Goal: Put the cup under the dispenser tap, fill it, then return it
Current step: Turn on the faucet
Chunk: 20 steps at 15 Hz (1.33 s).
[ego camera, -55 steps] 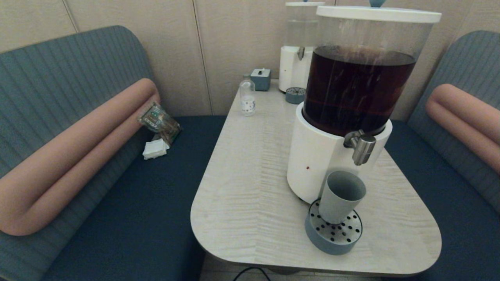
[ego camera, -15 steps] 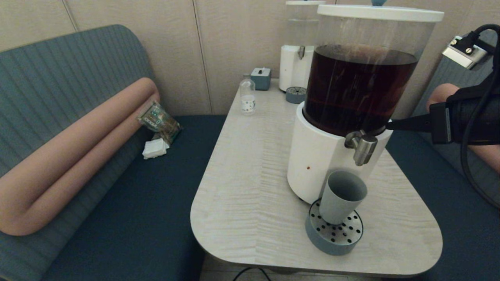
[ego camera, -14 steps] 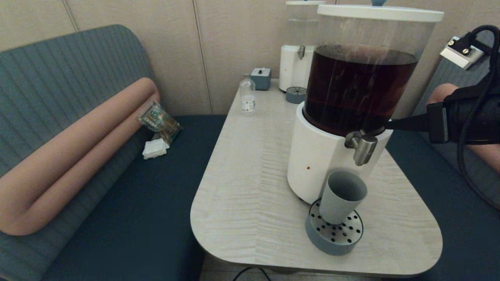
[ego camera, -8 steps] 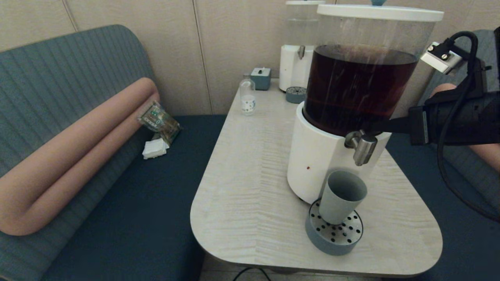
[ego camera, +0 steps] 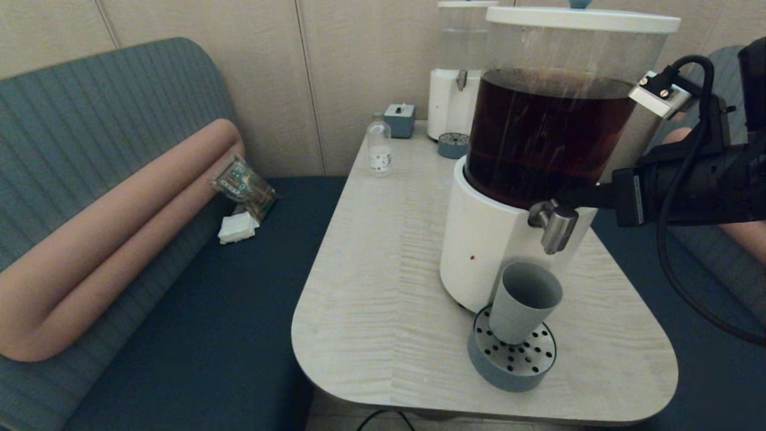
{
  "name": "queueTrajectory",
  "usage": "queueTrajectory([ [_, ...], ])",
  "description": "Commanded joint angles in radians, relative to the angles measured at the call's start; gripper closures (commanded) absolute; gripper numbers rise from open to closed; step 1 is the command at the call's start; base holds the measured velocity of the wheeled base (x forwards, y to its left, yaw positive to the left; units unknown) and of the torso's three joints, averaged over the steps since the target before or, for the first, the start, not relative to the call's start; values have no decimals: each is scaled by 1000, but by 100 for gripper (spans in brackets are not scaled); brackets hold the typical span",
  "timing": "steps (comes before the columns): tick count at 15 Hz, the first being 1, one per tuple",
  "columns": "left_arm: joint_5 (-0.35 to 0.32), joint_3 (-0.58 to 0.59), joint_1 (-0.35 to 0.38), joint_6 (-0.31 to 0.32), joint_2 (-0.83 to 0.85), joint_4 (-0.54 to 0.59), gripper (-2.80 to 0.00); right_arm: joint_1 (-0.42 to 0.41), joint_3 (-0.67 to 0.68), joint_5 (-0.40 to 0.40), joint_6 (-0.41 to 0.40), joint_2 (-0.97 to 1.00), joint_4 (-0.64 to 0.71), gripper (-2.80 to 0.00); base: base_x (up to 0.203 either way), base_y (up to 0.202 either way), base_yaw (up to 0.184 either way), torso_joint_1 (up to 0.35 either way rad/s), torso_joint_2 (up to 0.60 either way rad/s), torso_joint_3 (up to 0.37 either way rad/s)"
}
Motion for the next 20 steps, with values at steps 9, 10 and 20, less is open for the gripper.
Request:
queueTrajectory([
  [9,1,0,0,-1,0,0,0,-56,21,2,5,-19,5,0,0,0,0,0,0,0],
  [10,1,0,0,-1,0,0,0,-58,24,4,4,-14,8,0,0,0,0,0,0,0],
  [20,1,0,0,-1,0,0,0,-29,20,10,0,7,2,0,0,0,0,0,0,0],
])
